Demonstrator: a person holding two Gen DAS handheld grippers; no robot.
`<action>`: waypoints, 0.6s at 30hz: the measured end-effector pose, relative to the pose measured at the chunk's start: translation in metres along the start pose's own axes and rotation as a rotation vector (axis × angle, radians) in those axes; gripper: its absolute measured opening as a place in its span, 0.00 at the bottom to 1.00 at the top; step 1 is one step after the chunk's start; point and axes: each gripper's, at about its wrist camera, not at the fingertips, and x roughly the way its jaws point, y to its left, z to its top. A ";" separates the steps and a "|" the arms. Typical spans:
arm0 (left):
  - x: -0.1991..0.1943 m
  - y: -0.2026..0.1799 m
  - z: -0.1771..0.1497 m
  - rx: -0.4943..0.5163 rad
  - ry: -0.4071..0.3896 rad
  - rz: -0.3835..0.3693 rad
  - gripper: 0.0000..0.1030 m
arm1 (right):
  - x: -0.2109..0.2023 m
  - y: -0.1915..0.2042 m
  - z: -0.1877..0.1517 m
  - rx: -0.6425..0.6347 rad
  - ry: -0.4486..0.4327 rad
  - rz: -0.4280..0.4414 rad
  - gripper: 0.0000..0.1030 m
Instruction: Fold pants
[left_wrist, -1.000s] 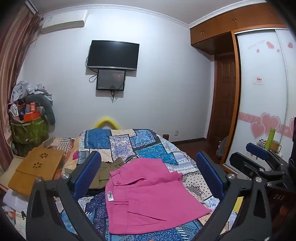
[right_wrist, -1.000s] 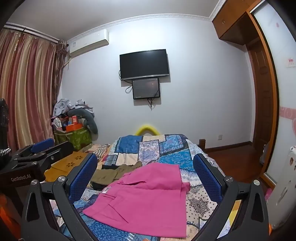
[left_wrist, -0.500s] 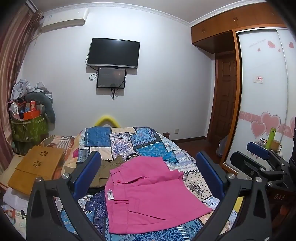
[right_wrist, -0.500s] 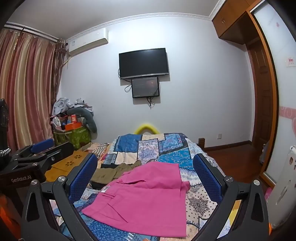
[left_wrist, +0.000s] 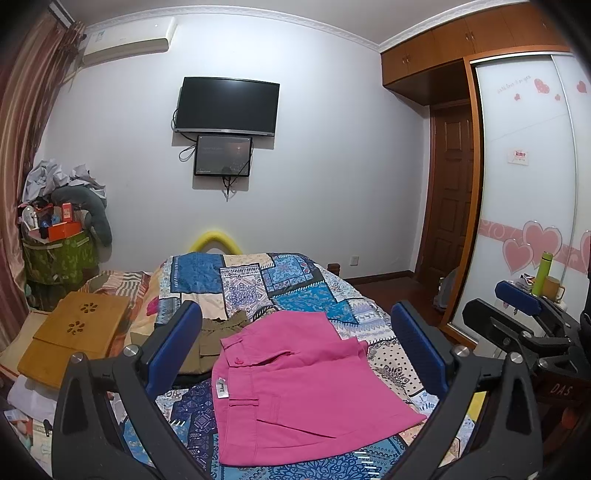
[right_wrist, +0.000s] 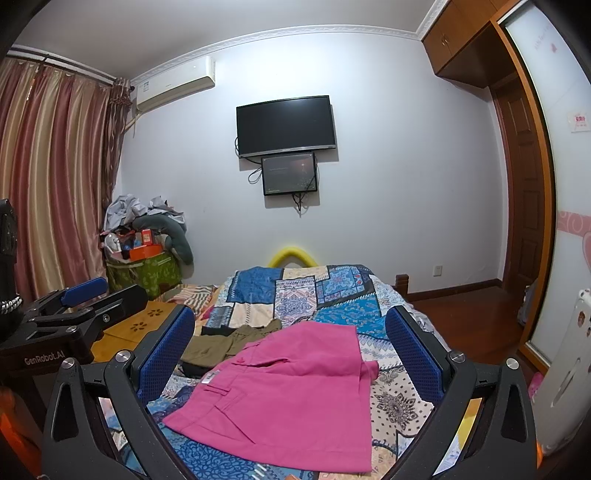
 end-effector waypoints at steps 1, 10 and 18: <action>0.000 0.000 0.000 0.001 0.000 0.001 1.00 | 0.000 0.000 0.000 0.000 -0.001 0.000 1.00; -0.003 -0.001 0.001 0.004 -0.001 -0.002 1.00 | 0.001 -0.001 0.000 0.002 0.000 0.000 1.00; -0.003 -0.001 0.001 0.005 -0.002 -0.002 1.00 | 0.000 -0.001 0.000 0.001 0.000 0.000 1.00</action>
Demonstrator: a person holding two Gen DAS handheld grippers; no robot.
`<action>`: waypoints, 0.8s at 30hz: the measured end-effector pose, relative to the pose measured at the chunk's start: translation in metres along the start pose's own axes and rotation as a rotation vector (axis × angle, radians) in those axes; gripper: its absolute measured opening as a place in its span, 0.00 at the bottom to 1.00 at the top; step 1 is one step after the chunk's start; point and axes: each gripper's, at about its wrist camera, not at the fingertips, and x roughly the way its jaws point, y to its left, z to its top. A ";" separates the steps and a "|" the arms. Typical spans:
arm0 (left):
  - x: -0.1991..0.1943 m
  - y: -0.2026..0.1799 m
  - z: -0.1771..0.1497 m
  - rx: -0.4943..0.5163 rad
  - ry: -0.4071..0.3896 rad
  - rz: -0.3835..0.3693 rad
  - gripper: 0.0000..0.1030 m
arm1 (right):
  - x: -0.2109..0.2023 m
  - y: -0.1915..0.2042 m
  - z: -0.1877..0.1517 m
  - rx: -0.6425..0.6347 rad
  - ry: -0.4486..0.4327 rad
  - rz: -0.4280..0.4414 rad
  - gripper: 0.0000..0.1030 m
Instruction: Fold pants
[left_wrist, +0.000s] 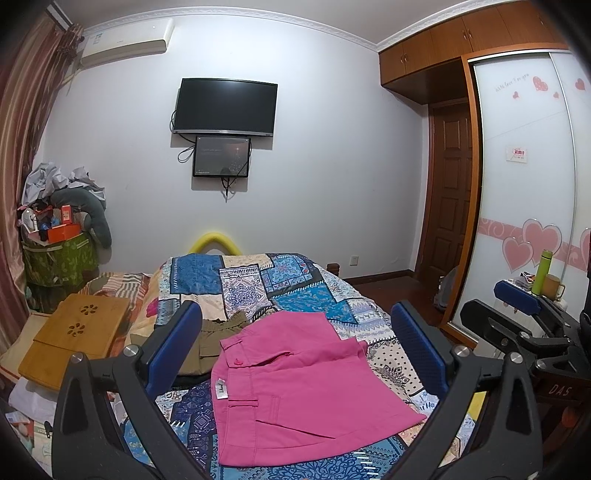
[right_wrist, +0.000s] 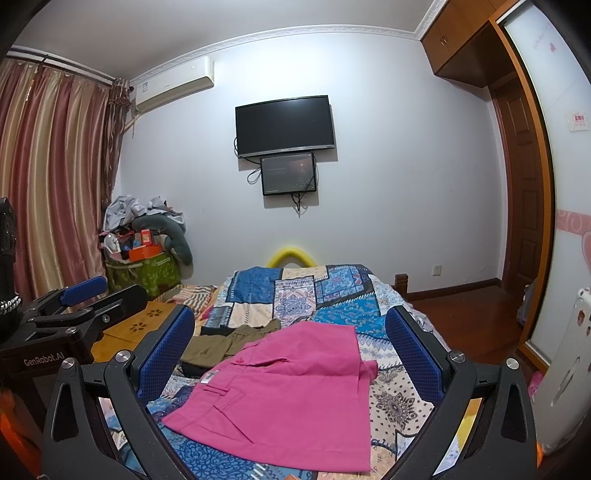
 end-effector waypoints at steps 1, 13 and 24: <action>0.000 0.000 0.000 0.000 0.001 0.000 1.00 | 0.001 0.000 0.000 0.000 -0.001 0.000 1.00; -0.002 -0.002 0.004 0.003 -0.001 0.002 1.00 | 0.001 -0.001 0.000 0.003 0.002 0.000 1.00; -0.003 -0.001 0.005 0.003 -0.001 0.007 1.00 | 0.000 0.000 0.000 0.004 0.001 0.000 1.00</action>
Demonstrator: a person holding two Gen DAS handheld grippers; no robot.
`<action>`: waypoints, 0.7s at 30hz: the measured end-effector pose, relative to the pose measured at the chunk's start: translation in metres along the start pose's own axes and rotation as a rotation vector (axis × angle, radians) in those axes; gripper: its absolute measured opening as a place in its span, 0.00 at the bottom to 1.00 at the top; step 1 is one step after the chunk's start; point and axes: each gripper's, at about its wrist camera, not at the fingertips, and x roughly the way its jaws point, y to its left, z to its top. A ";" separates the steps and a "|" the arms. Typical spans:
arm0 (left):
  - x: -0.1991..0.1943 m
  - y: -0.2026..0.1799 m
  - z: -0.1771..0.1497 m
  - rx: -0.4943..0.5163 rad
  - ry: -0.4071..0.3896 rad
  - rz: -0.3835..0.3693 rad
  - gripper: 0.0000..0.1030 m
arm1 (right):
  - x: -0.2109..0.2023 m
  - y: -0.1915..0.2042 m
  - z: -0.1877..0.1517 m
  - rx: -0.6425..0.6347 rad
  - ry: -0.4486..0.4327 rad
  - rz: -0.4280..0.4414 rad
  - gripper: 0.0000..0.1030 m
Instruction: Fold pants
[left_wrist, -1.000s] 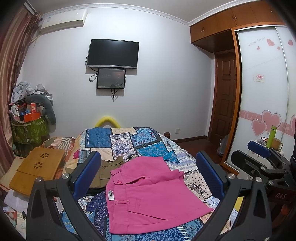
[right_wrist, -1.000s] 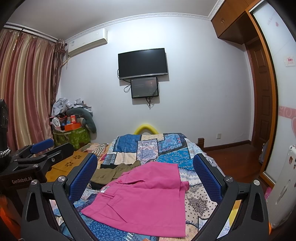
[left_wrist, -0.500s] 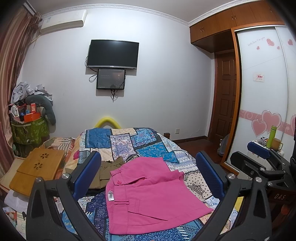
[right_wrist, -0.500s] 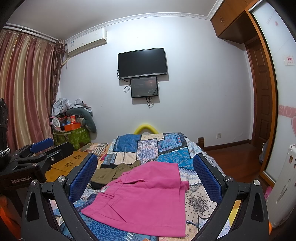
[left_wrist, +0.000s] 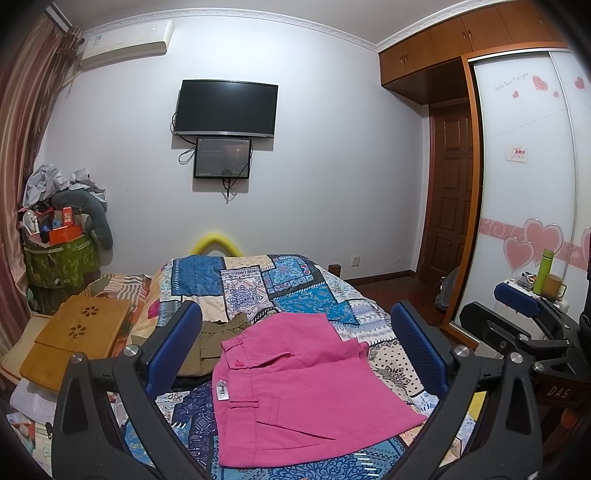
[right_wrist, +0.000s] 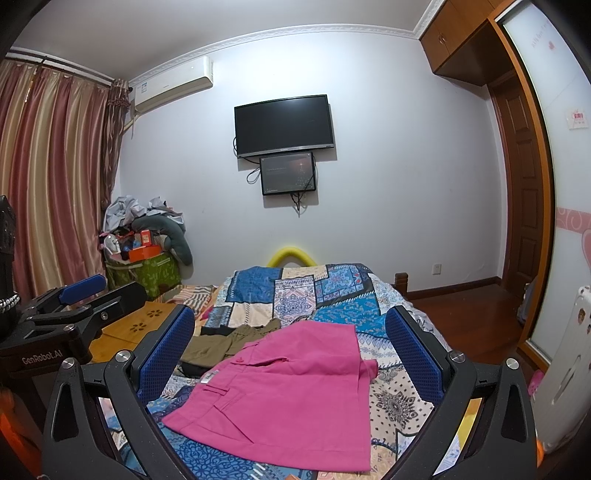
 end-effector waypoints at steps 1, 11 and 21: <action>0.000 0.000 0.000 0.000 0.001 0.000 1.00 | 0.000 0.000 0.000 0.000 0.000 0.000 1.00; 0.005 0.001 0.001 0.002 0.016 0.006 1.00 | 0.005 -0.004 -0.004 0.006 0.008 0.001 1.00; 0.059 0.013 0.007 -0.008 0.121 -0.020 1.00 | 0.030 -0.013 -0.009 -0.002 0.059 -0.013 1.00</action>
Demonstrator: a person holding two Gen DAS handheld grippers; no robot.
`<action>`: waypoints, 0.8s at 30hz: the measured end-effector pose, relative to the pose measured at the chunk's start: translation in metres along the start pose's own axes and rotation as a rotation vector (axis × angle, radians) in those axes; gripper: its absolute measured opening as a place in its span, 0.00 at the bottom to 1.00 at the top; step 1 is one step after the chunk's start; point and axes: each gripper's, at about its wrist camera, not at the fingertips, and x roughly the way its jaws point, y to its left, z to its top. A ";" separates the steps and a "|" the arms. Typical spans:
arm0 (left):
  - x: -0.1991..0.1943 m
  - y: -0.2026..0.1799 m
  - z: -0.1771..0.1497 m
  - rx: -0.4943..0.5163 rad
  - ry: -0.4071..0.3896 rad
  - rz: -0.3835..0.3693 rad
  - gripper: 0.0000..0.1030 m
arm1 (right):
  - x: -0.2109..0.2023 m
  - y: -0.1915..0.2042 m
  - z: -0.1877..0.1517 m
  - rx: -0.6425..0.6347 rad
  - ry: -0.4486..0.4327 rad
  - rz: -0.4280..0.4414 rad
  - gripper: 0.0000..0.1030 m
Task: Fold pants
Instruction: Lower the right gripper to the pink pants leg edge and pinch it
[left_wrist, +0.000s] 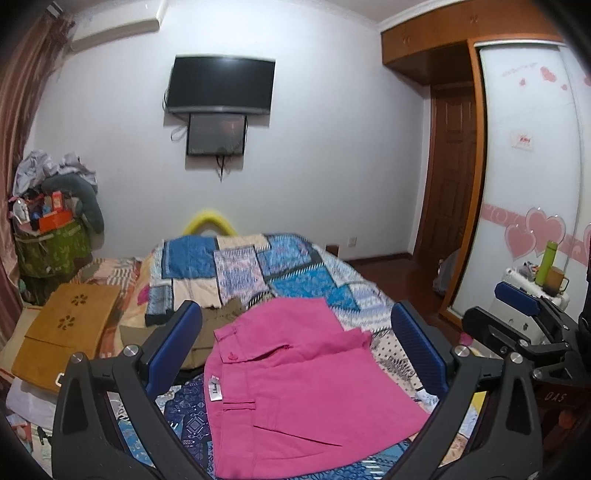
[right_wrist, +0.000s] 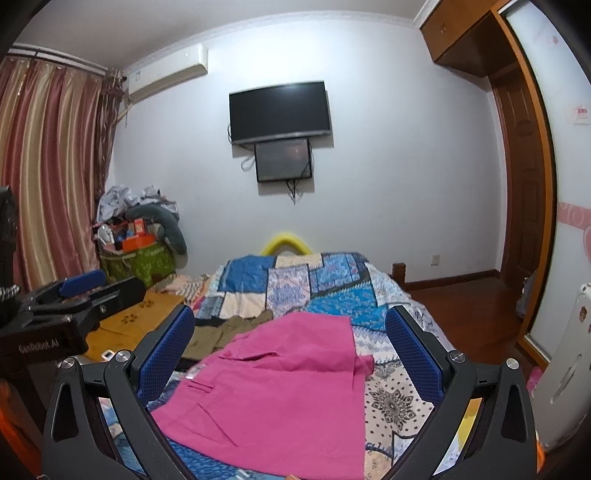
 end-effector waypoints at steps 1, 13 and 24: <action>0.013 0.004 0.000 -0.002 0.030 0.010 1.00 | 0.009 -0.004 -0.003 0.001 0.023 0.001 1.00; 0.161 0.070 -0.048 -0.009 0.371 0.110 0.96 | 0.118 -0.063 -0.060 -0.002 0.356 -0.035 1.00; 0.241 0.113 -0.100 -0.045 0.671 0.086 0.70 | 0.187 -0.110 -0.099 0.095 0.609 0.031 0.82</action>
